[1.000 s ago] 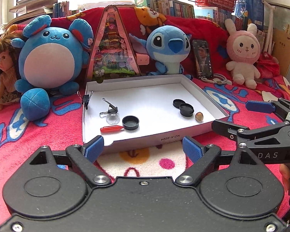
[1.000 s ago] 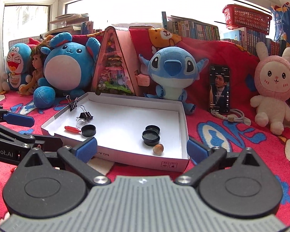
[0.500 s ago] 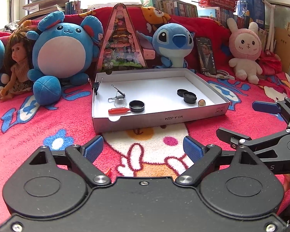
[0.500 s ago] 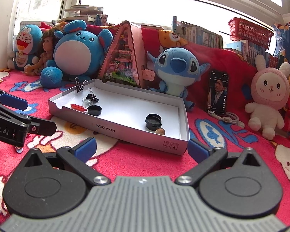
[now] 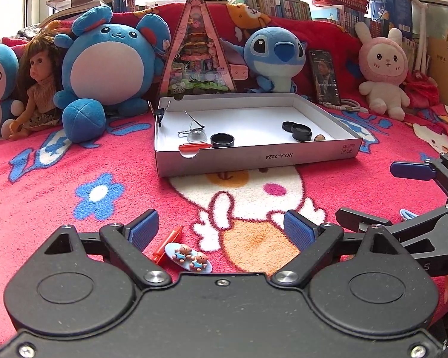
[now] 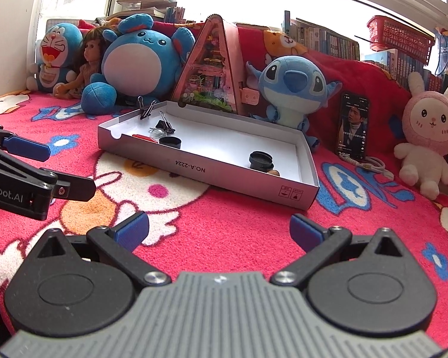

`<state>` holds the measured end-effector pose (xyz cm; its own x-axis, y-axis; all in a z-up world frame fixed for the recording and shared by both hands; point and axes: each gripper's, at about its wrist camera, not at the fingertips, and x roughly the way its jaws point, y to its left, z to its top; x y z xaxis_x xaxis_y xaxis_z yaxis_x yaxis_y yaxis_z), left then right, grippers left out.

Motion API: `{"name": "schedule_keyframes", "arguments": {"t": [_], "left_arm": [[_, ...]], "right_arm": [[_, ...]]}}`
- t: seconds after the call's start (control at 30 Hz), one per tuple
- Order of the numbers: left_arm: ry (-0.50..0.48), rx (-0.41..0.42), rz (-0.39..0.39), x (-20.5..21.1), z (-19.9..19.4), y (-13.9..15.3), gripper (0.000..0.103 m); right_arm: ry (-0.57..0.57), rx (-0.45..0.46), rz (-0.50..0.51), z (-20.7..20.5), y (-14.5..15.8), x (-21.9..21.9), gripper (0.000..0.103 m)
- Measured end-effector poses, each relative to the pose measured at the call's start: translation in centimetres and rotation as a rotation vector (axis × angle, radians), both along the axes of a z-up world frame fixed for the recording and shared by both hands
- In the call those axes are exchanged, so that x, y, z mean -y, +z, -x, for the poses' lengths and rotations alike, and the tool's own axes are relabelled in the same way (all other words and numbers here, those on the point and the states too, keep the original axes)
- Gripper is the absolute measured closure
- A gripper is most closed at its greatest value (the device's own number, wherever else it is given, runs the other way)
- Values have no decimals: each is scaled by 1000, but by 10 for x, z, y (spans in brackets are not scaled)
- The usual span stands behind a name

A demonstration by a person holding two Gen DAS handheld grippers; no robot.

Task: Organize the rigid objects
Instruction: 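Withdraw both tools from the box back over the blanket objects, then grasp the toy figure plate with the left gripper while the right gripper grasps a brown nut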

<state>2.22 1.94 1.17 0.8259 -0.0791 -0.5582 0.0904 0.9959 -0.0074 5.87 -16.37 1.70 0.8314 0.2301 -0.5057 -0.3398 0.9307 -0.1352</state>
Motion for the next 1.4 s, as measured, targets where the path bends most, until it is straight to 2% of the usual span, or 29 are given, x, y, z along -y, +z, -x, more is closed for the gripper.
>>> {"name": "schedule_keyframes", "arguments": {"t": [0.5,0.63,0.8,0.87,1.07,1.3,1.4], "left_arm": [[15,-19,-1,-9,9,-10,15],[13,-28,-2,-10,11,-11,21],[13,-22,-29,-10,18,-12,34],[14,-22,-32,-10,22,-11,44],[1,-43,-21,-10,29,-13,53],[67,-49,8,-14,16,-16,56],[77,-56,19,-15,10,-18,69]], "right_arm": [[54,-35,21,10,-11,-14,0],[71,-36,41,12,-14,-20,0],[94,-49,36,19,-14,-21,2],[94,-63,17,23,-14,-19,7],[88,-107,-51,33,-15,-14,20],[78,-135,-105,40,-13,-16,39],[76,-141,-111,43,-12,-16,48]]}}
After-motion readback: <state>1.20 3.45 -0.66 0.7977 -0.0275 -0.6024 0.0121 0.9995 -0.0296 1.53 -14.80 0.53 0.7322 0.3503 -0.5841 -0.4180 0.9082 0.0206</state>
